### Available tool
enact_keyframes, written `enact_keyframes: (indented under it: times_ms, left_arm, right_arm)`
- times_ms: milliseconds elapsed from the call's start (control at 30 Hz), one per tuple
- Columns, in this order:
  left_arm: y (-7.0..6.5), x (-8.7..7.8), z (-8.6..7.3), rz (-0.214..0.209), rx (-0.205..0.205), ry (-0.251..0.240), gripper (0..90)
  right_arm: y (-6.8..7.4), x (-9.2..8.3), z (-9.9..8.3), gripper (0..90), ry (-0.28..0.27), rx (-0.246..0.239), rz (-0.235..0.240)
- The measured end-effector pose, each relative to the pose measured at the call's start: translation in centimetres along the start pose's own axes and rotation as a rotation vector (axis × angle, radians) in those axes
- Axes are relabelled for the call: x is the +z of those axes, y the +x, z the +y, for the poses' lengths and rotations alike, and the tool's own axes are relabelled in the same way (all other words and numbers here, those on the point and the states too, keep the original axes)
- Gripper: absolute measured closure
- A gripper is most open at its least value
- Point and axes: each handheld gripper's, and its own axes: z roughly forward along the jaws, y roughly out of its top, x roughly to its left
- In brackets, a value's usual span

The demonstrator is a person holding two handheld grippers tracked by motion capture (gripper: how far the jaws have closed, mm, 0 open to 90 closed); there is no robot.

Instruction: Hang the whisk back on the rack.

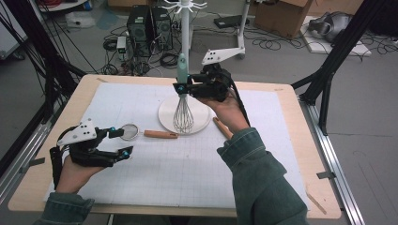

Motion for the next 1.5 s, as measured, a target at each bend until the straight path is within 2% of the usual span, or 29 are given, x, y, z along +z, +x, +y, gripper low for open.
enact_keyframes:
  times_ms: [533, 1067, 1300, 1500]
  left_arm:
    - [0.3, -0.4, -0.1, 0.009, -0.001, -0.002, 26.7]
    - [0.5, -0.7, -0.2, 0.007, -0.010, -0.009, 26.2]
    - [0.6, -1.0, -0.2, 0.012, -0.014, -0.018, 26.1]
    - [0.7, -1.3, -0.1, 0.013, -0.011, -0.026, 26.0]
  right_arm:
    - [-2.0, -0.4, 3.2, 67.8, -0.012, 0.000, -0.062]
    - [-2.8, 0.9, 6.6, 67.8, -0.003, 0.007, -0.142]
    - [-3.0, 1.4, 8.0, 67.7, 0.010, 0.013, -0.203]
    - [-3.2, 1.7, 8.5, 67.7, 0.028, 0.033, -0.243]
